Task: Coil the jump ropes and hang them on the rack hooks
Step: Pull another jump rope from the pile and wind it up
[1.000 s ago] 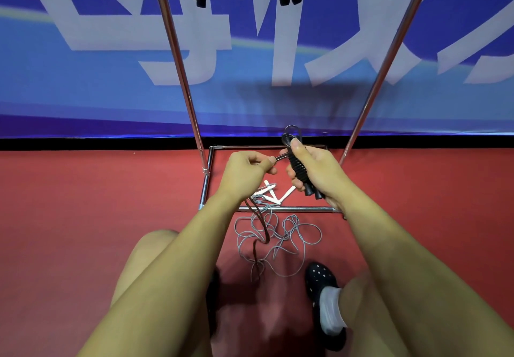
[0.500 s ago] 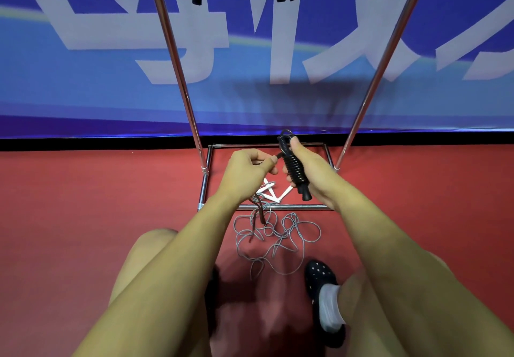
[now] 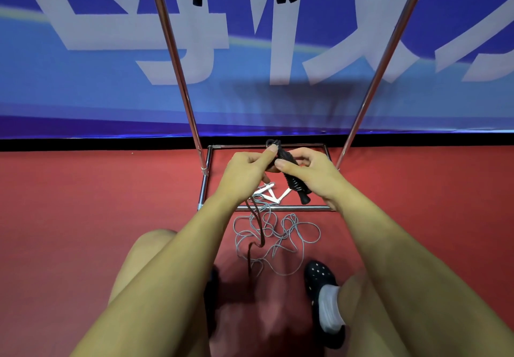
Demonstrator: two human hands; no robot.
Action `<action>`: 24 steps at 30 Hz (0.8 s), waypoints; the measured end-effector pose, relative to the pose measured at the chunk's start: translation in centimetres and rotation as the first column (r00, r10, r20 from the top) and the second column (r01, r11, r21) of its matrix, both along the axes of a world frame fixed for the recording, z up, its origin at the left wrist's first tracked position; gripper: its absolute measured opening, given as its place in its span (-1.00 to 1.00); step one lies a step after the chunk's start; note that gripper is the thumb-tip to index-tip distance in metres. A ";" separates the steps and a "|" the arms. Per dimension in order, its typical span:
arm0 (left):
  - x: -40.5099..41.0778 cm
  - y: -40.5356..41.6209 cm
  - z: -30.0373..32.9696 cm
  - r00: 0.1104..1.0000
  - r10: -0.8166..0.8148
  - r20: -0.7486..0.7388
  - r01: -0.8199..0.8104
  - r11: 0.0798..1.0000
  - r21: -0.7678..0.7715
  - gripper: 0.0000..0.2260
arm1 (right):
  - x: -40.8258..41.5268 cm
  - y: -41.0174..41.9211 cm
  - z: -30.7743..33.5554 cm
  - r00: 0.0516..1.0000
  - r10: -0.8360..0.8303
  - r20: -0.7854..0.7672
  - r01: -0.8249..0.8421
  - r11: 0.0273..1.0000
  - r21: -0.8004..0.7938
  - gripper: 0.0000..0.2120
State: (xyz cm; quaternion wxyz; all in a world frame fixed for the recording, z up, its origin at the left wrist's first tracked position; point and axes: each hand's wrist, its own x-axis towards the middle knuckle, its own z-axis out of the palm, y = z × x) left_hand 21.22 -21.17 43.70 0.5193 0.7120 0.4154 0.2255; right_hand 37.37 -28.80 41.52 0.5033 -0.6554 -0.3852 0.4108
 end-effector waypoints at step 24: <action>-0.2 0.3 0.2 0.999 -0.036 0.013 0.038 0.968 -0.249 -0.35 | 0.3 -0.2 1.0 0.988 0.065 0.140 -0.066 0.998 0.004 -0.79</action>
